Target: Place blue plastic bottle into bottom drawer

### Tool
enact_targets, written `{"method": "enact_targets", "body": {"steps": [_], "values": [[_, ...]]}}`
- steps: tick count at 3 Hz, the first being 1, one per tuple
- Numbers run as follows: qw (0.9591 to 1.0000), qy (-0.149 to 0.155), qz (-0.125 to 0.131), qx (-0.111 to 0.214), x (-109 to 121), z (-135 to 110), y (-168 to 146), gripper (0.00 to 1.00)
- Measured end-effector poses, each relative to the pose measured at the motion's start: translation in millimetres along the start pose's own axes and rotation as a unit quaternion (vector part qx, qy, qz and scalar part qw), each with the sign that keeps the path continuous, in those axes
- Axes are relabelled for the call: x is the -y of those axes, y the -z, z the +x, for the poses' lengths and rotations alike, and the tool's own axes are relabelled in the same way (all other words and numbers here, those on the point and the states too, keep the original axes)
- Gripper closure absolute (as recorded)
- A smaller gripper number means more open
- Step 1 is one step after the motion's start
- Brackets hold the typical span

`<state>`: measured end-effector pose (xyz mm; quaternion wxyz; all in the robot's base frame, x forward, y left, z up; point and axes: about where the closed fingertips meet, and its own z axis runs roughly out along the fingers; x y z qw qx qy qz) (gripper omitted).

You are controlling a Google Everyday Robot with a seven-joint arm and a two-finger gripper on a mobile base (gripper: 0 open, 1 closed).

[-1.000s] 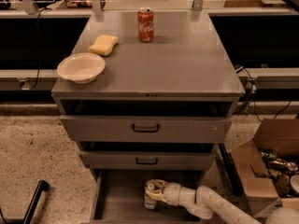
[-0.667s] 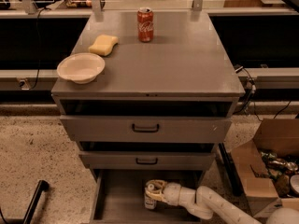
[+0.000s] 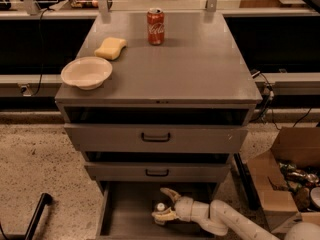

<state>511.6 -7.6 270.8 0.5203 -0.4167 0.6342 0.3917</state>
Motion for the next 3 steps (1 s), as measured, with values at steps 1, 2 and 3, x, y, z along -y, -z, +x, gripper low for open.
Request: {"method": "enact_targets", "body": {"steps": [1,2,3], "values": [[1.0000,0.000,-0.001,0.000,-1,0,-1,0.00],[1.0000,0.000,-0.001,0.000,-1,0,-1,0.00],[0.9990,-0.039,0.024,-0.003,-5,5,9,0.00]]}}
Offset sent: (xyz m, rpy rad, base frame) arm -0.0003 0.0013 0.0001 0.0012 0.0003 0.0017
